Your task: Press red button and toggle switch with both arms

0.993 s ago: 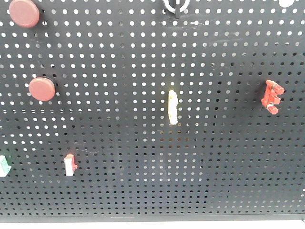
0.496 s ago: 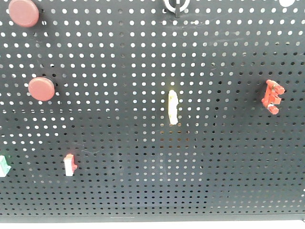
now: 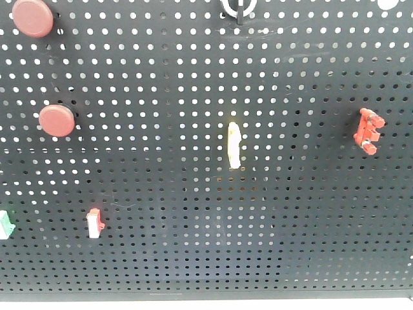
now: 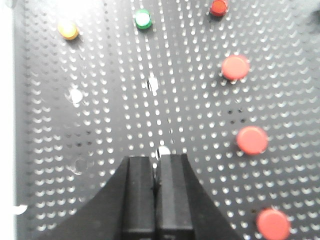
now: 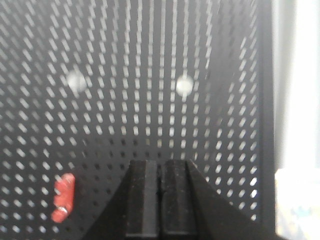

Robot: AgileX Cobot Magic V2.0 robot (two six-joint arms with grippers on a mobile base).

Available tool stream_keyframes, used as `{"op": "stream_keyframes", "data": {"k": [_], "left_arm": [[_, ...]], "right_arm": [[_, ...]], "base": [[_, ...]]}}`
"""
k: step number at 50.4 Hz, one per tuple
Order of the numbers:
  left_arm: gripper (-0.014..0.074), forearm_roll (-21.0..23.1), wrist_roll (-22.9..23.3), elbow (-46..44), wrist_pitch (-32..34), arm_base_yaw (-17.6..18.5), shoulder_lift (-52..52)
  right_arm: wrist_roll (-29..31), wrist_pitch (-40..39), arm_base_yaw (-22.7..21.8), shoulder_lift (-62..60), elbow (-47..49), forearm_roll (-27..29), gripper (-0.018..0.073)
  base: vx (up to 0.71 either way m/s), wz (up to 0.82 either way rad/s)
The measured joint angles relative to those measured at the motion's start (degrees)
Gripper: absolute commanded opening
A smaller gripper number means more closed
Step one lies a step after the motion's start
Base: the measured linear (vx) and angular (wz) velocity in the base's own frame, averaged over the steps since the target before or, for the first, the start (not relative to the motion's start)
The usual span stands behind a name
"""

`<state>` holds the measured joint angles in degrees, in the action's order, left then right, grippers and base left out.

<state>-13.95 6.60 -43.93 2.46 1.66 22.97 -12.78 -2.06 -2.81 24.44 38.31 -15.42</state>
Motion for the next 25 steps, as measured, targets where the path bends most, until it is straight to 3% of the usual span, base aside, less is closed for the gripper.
{"op": "stream_keyframes", "data": {"k": [6, 11, 17, 25], "left_arm": [[0.0001, -0.3, 0.5, -0.9, 8.4, 0.0, 6.9], [0.0001, -3.1, 4.4, -3.7, 13.3, 0.4, 12.5], [0.0001, -14.0, 13.4, -9.9, 15.6, 3.0, 18.7], [0.0001, -31.3, 30.4, -19.0, 17.1, 7.3, 27.0]], "right_arm": [[0.0, -4.1, 0.0, 4.3, 0.1, -0.1, -0.0004], [0.0, -7.9, 0.0, 6.4, 0.1, -0.2, -0.0004], [0.0, -10.5, 0.0, 8.1, 0.1, -0.4, -0.0004], [0.0, -11.0, 0.0, 9.3, 0.2, -0.4, -0.0004]], "base": [[0.0, 0.0], [0.0, 0.0], [0.0, 0.0], [0.0, 0.0]]}}
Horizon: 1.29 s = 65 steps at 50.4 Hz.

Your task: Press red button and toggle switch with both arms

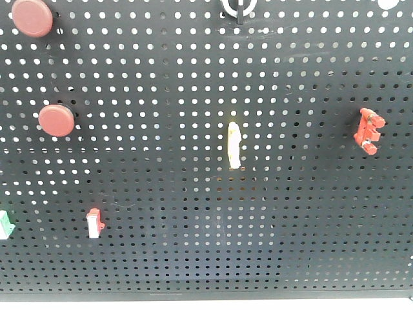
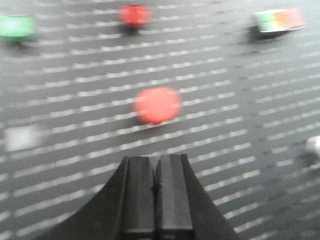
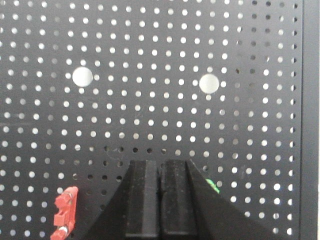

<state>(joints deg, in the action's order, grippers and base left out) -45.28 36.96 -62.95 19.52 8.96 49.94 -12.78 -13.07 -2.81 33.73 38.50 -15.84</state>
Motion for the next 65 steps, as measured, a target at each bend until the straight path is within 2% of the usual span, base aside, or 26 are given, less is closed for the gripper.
{"op": "stream_keyframes", "data": {"k": [7, 11, 14, 23, 31, 49, 57, 65], "left_arm": [[0.0001, -11.1, 12.4, -4.7, 0.3, 2.4, 7.5], [0.0001, -14.1, 17.2, -6.2, 0.0, 2.8, 10.7], [0.0001, -14.9, 18.9, -6.9, -0.6, 2.9, 12.6], [0.0001, -15.2, 20.0, -7.5, -1.4, 2.9, 16.1], [0.0001, -15.2, 20.0, -7.6, 1.4, 2.9, 17.5], [-0.0001, -16.3, 20.1, -7.4, 3.8, 3.0, 14.5], [-0.0001, -16.4, 20.1, -4.8, -1.0, 3.0, 6.9], [-0.0001, -16.4, 20.1, 2.3, -6.1, 3.0, -0.4]], "right_arm": [[0.0, -0.2, 0.0, 0.2, 0.0, 0.0, -0.0004], [0.0, -0.4, 0.0, 0.2, 0.0, 0.0, -0.0004], [0.0, -0.4, 0.0, 0.2, 0.0, 0.0, -0.0004], [0.0, -0.4, 0.0, 0.2, 0.0, 0.0, -0.0004], [0.0, -0.4, 0.0, 0.2, 0.0, 0.0, -0.0004], [0.0, -0.3, 0.0, 0.2, 0.0, -0.6, -0.0004], [-0.7, -0.3, 0.0, 0.2, 0.0, -5.8, -0.0004], [-7.7, -1.5, 0.5, 1.2, 0.0, -12.5, -0.0004]], "base": [[0.0, 0.0], [0.0, 0.0], [0.0, 0.0], [0.0, 0.0], [0.0, 0.0], [0.0, 0.0], [0.0, 0.0], [0.0, 0.0]]}}
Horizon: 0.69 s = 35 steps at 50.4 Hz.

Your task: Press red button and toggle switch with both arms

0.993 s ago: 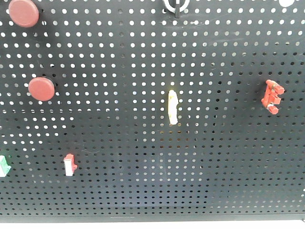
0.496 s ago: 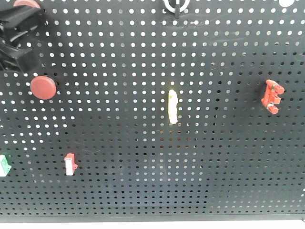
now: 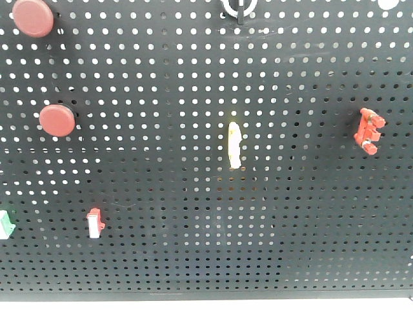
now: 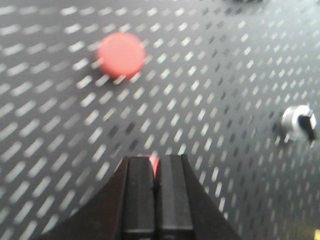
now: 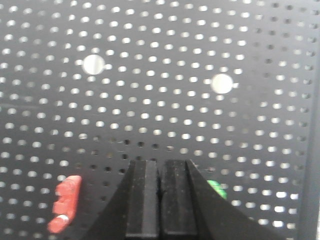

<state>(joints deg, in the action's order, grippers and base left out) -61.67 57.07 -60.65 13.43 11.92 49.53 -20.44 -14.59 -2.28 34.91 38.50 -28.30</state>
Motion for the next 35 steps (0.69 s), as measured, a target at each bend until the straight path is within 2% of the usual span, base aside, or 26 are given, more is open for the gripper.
{"op": "stream_keyframes", "data": {"k": [5, 14, 21, 35], "left_arm": [[-0.0001, 0.0, 0.0, 3.6, -2.1, 0.0, -3.8], [-0.0001, 0.2, 0.0, 7.2, -9.8, 0.0, -8.4], [0.0, 0.5, 0.0, 8.0, -12.2, 0.0, -10.3], [0.0, 0.5, 0.0, 8.0, -10.0, 0.0, -10.7]], "right_arm": [[-5.8, -3.3, 2.4, 1.7, 0.0, -7.7, -0.0004], [-13.1, -4.9, 10.7, 7.6, 3.8, -21.4, -0.0004], [-13.9, -1.6, 18.0, 13.8, 11.0, -24.1, -0.0004], [-13.2, 7.3, 31.9, 28.4, 27.2, -24.2, -0.0004]], "base": [[0.0, 0.0], [0.0, 0.0], [0.0, 0.0], [0.0, 0.0]]}}
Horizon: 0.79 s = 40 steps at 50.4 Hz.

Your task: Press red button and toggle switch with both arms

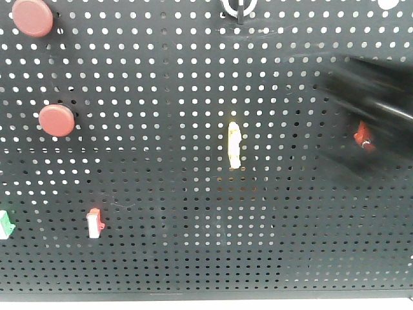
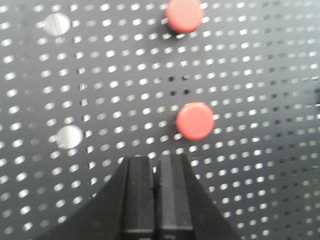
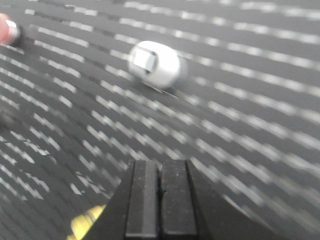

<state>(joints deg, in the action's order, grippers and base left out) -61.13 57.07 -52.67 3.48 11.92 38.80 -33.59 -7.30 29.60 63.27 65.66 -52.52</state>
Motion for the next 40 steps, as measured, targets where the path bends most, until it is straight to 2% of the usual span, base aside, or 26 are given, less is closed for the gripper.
{"op": "stream_keyframes", "data": {"k": [6, 21, 40], "left_arm": [[0.0, 0.0, 0.0, 0.0, 0.1, 0.0, 0.0], [0.0, 0.0, 0.0, 0.0, 0.1, 0.0, 0.0], [0.0, 0.0, 0.0, 0.0, 0.1, 0.0, 0.0]], "right_arm": [[-0.1, 1.0, 3.4, 5.3, 6.2, 0.3, -0.0004], [-0.2, 4.4, 7.6, 14.0, 16.4, 4.3, -0.0004], [-0.2, 9.2, 8.6, 16.5, 23.2, 4.6, -0.0004]], "base": [[0.0, 0.0], [0.0, 0.0], [0.0, 0.0]]}}
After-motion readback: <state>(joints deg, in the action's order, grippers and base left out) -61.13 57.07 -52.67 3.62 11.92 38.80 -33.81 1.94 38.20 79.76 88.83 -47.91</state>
